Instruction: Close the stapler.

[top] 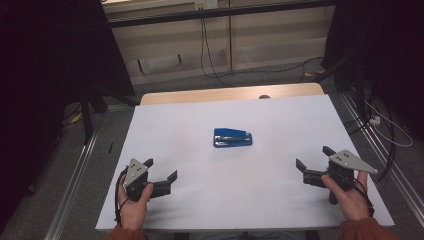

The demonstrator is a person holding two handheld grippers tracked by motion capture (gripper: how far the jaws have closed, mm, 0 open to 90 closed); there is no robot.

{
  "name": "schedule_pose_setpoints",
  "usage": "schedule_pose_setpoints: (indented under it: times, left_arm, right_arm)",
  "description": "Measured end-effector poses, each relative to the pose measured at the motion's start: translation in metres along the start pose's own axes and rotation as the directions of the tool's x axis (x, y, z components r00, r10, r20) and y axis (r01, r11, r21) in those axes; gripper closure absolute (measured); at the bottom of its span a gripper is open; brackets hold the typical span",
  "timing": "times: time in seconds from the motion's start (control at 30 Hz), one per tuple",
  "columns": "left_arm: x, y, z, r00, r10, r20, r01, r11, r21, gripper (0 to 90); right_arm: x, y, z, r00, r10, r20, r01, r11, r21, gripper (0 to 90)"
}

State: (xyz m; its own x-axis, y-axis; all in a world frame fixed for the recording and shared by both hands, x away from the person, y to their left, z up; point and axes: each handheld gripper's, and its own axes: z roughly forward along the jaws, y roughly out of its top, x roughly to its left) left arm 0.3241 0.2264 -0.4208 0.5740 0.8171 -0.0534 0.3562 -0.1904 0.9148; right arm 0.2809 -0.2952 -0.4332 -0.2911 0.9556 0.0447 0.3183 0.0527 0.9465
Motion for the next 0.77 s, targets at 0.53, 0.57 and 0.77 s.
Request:
schedule_pose_setpoints:
  times: [0.53, 0.57, 0.77]
  left_arm:
    - [-0.002, -0.001, 0.004, 0.9999, -0.006, 0.01, 0.006, 0.9999, 0.009, 3.2]
    - [-0.002, 0.0, 0.004, 0.9999, -0.003, 0.014, 0.003, 1.0, 0.007, 3.2]
    - [-0.001, 0.0, 0.005, 0.9997, -0.006, 0.024, 0.006, 0.9999, 0.013, 3.2]
  right_arm:
    - [0.006, -0.011, -0.01, 0.9987, -0.033, 0.04, 0.034, 0.999, -0.03, 0.7]
    - [0.006, -0.012, -0.009, 0.999, -0.03, 0.035, 0.03, 0.9993, -0.024, 0.8]
    - [0.006, -0.012, -0.005, 0.9999, -0.014, 0.007, 0.014, 0.9999, -0.005, 0.7]
